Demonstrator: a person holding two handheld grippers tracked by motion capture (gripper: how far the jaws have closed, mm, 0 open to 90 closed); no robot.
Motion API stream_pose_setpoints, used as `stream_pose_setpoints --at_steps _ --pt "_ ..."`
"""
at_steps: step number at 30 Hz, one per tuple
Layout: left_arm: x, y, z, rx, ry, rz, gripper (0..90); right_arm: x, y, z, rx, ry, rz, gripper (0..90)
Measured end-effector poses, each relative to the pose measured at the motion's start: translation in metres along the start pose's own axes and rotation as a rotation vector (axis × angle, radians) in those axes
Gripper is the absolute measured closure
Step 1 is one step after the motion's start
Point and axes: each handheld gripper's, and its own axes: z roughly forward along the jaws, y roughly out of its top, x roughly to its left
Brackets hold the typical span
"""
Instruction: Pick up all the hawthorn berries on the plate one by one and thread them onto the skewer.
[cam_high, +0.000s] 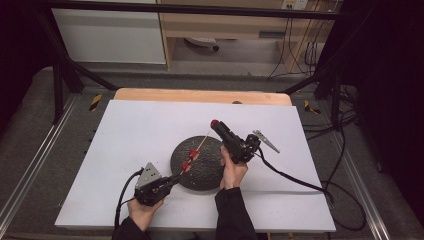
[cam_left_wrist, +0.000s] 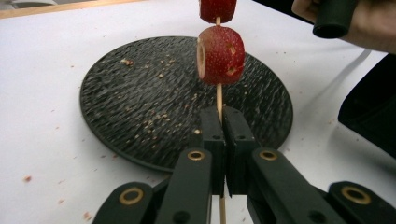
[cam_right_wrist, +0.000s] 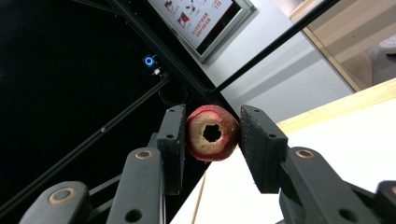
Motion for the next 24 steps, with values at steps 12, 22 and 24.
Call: stream_pose_setpoints --at_steps 12,22,24 --pt "-0.0051 0.0030 0.0031 -0.026 0.005 -0.008 87.9 0.0010 -0.0011 -0.0002 -0.034 0.012 0.035 62.5" --pt "-0.0077 0.0035 0.0052 -0.031 0.005 -0.012 87.9 0.0012 -0.0013 0.0000 -0.042 0.019 0.049 62.5" --pt "-0.0090 0.0041 0.0067 -0.035 0.002 -0.022 87.9 0.0011 -0.0016 0.0001 -0.044 0.020 0.053 62.5"
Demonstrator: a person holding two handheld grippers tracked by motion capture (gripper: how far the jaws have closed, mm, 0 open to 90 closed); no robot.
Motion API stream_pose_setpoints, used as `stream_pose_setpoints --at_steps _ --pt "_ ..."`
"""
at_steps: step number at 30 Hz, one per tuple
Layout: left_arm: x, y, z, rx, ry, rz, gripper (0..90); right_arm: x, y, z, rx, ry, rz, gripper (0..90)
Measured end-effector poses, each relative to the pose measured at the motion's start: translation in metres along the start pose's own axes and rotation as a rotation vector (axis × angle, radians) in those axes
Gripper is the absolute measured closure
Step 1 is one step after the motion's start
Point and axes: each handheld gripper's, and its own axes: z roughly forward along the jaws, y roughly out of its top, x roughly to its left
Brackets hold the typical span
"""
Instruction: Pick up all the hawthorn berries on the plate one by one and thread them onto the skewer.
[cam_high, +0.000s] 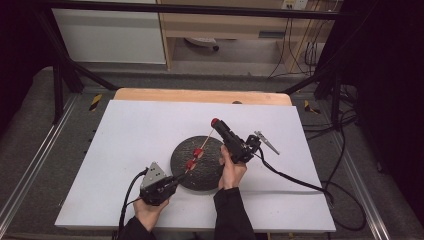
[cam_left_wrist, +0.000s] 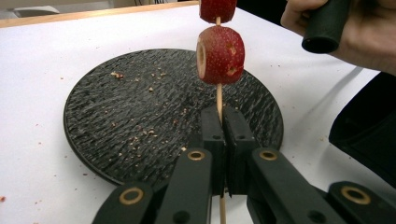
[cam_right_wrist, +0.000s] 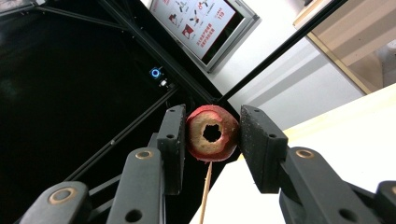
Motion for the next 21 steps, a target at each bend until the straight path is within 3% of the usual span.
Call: stream_pose_setpoints --at_steps 12,21 --pt "-0.015 0.006 0.009 -0.030 0.043 -0.044 88.0 -0.001 -0.005 0.001 -0.018 0.005 0.032 62.6" --pt "-0.019 0.015 0.016 -0.051 0.047 -0.071 87.9 -0.001 -0.010 -0.001 -0.021 0.006 0.038 62.7"
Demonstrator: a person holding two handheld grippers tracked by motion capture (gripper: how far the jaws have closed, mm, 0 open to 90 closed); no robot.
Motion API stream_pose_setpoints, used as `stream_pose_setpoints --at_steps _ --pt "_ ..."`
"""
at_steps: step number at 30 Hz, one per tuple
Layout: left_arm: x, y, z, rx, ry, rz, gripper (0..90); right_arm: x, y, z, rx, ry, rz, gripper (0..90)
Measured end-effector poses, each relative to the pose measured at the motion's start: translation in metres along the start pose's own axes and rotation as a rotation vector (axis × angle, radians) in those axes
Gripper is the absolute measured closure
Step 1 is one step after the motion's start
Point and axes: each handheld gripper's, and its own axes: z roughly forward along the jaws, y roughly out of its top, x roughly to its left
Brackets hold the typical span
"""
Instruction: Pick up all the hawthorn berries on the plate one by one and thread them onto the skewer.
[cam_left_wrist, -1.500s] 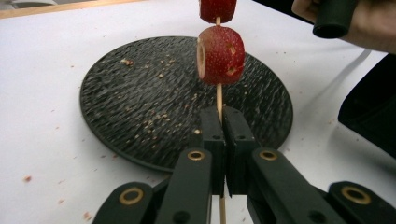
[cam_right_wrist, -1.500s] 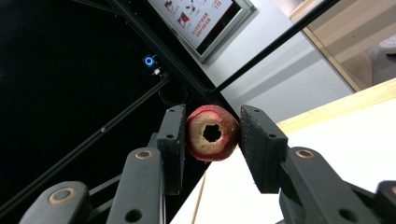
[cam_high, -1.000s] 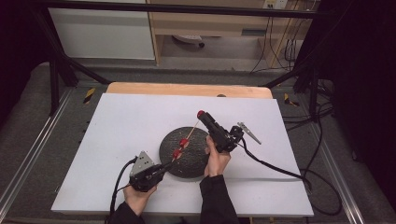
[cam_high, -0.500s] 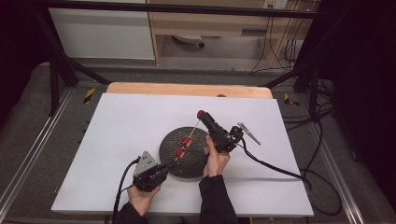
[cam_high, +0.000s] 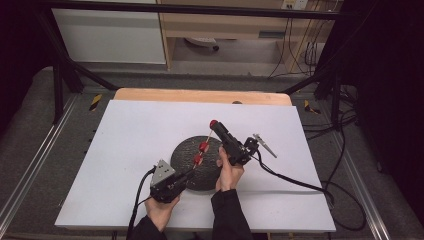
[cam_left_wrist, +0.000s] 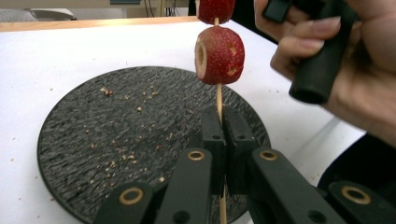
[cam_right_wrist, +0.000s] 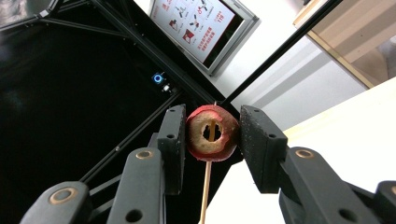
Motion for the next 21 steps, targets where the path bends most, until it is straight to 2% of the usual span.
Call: stream_pose_setpoints --at_steps 10,21 --pt "0.002 0.006 0.006 -0.010 0.002 -0.016 87.9 0.001 -0.009 -0.004 0.029 -0.001 -0.007 62.8" --pt "0.005 0.007 0.007 -0.006 -0.005 -0.008 88.0 0.002 -0.012 -0.007 0.061 -0.004 -0.027 62.2"
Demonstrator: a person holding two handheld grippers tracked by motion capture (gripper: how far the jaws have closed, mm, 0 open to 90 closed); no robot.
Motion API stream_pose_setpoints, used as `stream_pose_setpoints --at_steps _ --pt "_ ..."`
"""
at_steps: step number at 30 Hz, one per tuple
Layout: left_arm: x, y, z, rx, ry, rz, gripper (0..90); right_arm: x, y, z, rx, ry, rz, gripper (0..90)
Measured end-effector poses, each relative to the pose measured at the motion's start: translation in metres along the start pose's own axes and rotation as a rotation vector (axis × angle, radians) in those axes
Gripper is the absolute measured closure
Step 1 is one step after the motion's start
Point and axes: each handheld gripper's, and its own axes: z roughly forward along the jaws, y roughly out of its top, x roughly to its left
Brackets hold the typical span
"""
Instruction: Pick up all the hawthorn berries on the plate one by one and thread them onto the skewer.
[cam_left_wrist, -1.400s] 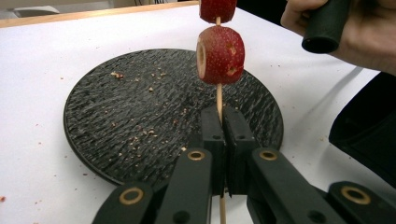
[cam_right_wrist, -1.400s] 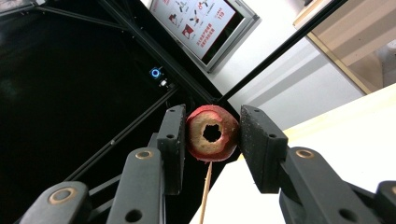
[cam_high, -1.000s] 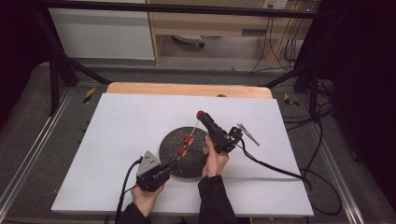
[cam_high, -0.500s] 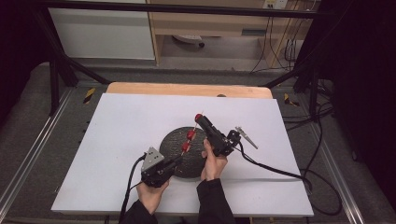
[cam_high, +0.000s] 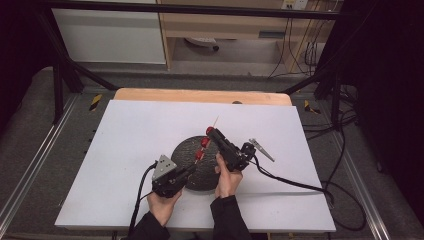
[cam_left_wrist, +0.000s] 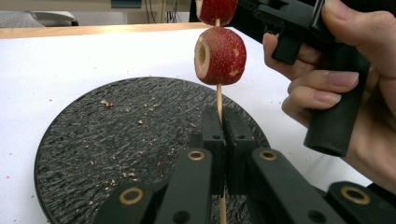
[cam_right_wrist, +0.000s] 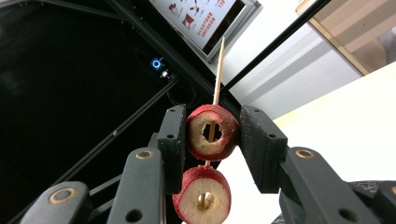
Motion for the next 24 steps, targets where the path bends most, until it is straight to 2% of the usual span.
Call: stream_pose_setpoints --at_steps 2,5,8,15,19,22,24 --pt "0.002 0.000 -0.001 0.004 -0.004 0.002 88.1 0.000 0.002 0.000 0.015 -0.007 -0.018 60.9" --pt "0.006 -0.001 -0.004 0.013 -0.001 0.013 88.1 0.002 0.006 -0.002 0.038 -0.025 -0.064 53.9" --pt "0.011 -0.003 -0.007 0.021 0.002 0.015 88.2 0.004 0.012 -0.003 0.085 -0.039 -0.111 45.5" --pt "0.022 -0.005 -0.012 0.042 0.009 0.022 88.2 0.002 0.022 -0.005 0.237 -0.095 -0.223 23.8" --pt "0.029 -0.005 -0.017 0.059 0.010 0.030 88.2 0.000 0.026 -0.008 0.339 -0.127 -0.315 12.0" --pt "0.034 -0.006 -0.020 0.073 0.006 0.035 88.1 -0.004 0.030 -0.011 0.434 -0.141 -0.366 6.6" --pt "0.038 -0.006 -0.022 0.086 0.002 0.045 88.2 -0.006 0.031 -0.015 0.480 -0.140 -0.403 6.2"
